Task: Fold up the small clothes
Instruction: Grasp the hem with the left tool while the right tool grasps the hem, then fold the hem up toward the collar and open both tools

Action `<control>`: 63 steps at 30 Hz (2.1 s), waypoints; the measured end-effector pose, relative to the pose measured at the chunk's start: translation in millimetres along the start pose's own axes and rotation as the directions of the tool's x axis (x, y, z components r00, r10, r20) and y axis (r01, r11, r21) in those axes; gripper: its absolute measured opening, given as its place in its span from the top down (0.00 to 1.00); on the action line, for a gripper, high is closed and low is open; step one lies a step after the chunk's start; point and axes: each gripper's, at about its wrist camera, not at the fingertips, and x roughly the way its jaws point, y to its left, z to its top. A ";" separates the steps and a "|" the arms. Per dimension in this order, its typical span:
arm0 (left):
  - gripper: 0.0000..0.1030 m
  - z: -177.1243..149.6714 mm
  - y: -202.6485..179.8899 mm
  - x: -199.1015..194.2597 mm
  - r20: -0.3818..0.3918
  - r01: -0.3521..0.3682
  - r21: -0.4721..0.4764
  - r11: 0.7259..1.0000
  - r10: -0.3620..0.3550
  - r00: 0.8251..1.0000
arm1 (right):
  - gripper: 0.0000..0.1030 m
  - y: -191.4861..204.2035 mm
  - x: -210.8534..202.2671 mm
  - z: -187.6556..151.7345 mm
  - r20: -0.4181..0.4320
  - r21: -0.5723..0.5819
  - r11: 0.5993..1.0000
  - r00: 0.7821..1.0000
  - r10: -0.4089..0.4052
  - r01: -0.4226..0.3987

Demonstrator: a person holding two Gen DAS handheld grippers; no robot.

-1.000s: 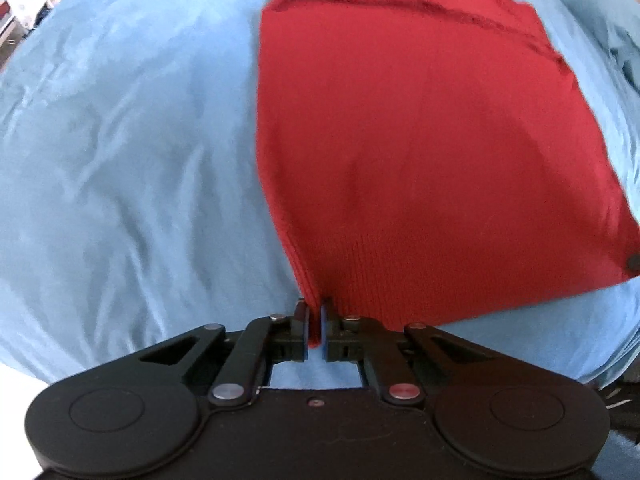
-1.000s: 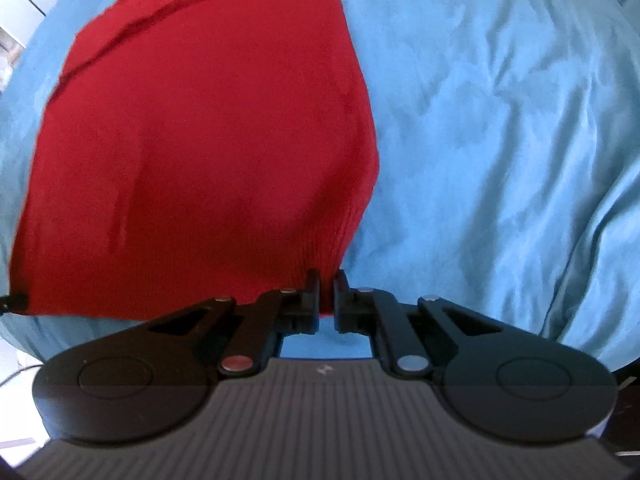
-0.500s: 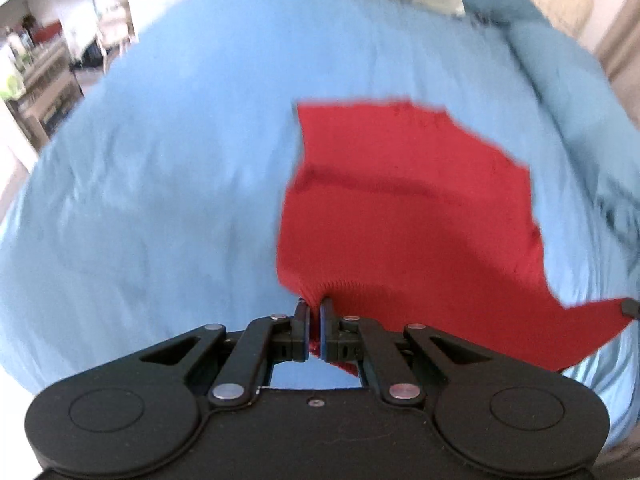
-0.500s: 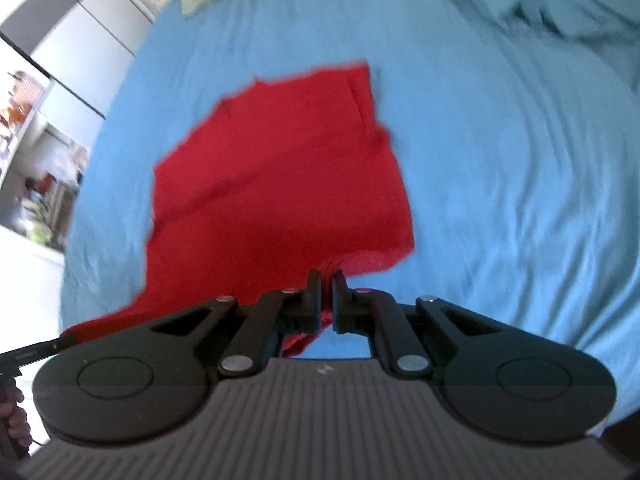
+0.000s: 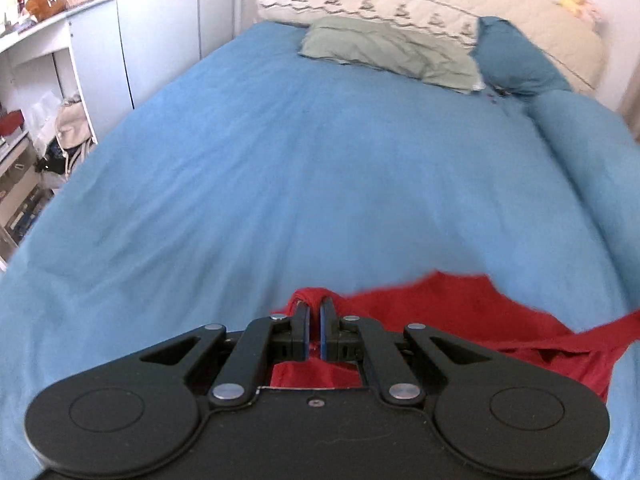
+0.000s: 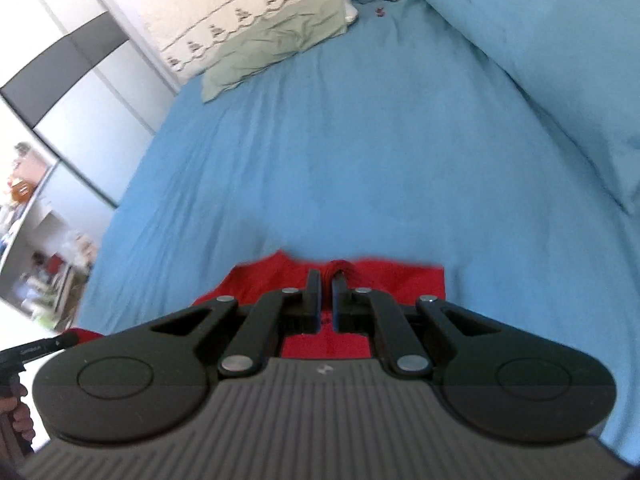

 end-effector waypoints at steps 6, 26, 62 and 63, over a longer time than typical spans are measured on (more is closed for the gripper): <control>0.96 -2.9 3.2 97.4 -0.054 -0.060 -0.117 0.991 0.054 0.997 | 0.81 -23.1 112.3 -0.5 -0.017 -0.024 0.997 0.997 -0.074 0.074; 0.06 -65.3 -28.2 14.5 0.053 -0.055 0.053 0.997 0.052 0.997 | 0.00 -1.4 94.3 -31.2 0.074 -0.289 0.956 0.997 -0.018 0.039; 0.00 -153.4 -81.8 -28.8 -0.149 0.033 0.119 0.992 -0.015 0.989 | 0.02 -57.3 3.2 -179.2 -0.130 0.025 0.989 0.982 -0.139 0.144; 0.00 -156.1 -84.8 -23.9 -0.153 0.037 0.109 0.993 -0.020 0.988 | 0.04 -64.3 7.6 -185.0 -0.113 0.084 0.986 0.985 -0.131 0.141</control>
